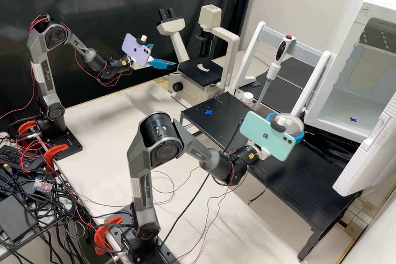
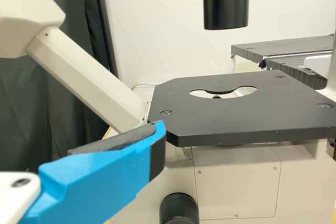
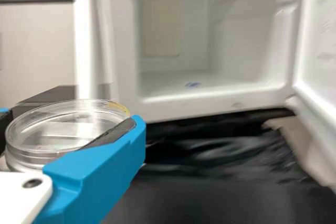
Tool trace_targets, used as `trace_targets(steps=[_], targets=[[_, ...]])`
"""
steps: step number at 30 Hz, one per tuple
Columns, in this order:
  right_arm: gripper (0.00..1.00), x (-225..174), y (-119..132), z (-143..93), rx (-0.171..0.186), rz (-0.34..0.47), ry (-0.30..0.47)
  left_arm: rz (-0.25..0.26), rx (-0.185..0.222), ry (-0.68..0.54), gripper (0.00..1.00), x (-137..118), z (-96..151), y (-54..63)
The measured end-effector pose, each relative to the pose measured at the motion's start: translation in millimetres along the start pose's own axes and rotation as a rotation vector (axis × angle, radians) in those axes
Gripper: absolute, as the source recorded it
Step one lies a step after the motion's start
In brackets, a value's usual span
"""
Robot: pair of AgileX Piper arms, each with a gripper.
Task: Move the petri dish to the incubator
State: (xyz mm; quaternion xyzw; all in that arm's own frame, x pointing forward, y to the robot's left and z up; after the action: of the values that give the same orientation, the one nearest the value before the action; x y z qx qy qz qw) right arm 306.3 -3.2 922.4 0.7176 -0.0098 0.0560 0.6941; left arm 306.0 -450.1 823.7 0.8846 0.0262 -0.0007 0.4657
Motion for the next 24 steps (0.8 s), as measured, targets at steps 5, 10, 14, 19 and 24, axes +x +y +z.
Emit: trace_targets(steps=[5, 10, 14, 19, 24], targets=[[0.00, 27, 27, 6, -0.018, 0.056, -0.044, 0.000, 0.000, 0.000, 1.00, 0, 0, 0.0], [0.00, 53, 45, 11, 0.005, 0.090, -0.097, 0.000, 0.000, 0.000, 1.00, 0, 0, 0.0], [0.00, 75, 58, 15, 0.008, 0.108, -0.138, 0.000, 0.000, 0.000, 1.00, 0, 0, 0.0], [0.00, 102, 66, 16, 0.020, 0.109, -0.183, 0.000, 0.000, 0.000, 1.00, 0, 0, 0.0], [0.00, 140, 68, 12, 0.015, 0.089, -0.212, 0.000, 0.000, 0.000, 1.00, 0, 0, 0.0]])
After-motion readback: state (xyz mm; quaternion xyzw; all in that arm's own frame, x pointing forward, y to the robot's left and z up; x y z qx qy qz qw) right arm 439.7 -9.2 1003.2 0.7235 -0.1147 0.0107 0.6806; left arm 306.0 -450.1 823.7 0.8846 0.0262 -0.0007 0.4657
